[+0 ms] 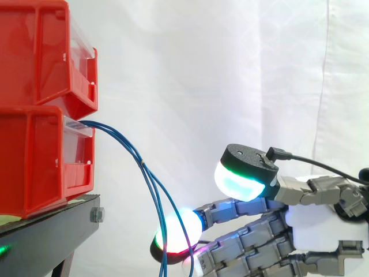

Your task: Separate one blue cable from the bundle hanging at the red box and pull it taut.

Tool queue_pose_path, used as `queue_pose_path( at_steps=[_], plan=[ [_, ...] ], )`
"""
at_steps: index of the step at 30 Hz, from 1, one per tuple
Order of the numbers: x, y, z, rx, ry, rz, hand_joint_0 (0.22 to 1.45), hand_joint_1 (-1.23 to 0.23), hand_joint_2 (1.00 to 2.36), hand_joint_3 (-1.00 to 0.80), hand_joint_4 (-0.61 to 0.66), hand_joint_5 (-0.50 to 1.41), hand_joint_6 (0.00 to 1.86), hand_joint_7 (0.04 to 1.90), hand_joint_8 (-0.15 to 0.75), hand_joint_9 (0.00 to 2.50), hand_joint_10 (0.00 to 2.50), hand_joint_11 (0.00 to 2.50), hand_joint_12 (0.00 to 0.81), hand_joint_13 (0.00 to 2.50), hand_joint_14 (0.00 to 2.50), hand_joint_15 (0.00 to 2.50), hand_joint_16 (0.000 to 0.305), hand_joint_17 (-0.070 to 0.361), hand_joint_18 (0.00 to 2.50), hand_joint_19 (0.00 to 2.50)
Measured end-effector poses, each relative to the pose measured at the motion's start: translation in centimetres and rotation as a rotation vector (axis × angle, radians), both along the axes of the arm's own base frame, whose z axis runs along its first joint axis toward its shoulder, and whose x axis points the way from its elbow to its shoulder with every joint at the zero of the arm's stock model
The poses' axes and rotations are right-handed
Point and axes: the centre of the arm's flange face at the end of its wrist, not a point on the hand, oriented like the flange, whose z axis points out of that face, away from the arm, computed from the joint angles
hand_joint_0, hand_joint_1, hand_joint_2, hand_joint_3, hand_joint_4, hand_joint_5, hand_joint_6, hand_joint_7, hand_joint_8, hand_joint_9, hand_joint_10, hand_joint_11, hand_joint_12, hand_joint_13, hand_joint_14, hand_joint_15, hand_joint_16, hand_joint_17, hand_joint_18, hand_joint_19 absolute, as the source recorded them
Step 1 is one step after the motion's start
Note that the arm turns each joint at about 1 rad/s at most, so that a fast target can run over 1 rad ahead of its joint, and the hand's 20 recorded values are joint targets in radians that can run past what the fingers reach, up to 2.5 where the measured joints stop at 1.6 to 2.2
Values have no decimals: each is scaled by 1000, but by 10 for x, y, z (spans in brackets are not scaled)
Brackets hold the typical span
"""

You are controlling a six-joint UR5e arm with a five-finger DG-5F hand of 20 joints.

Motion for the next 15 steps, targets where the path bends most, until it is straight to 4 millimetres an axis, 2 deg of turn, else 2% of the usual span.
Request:
queue_pose_path(
  at_steps=[9, 15],
  plan=[
    [5, 5, 0, 13, -10, 21, 510, -564, 1002, -471, 206, -212, 502, 762, 247, 622, 10, 304, 342, 591, 14, 358, 48, 108, 471, 415],
    [6, 7, 1, 39, -22, 65, 535, -559, 1003, -457, 248, -193, 502, 770, 249, 749, 12, 377, 330, 673, 14, 402, 46, 103, 532, 447]
  ],
)
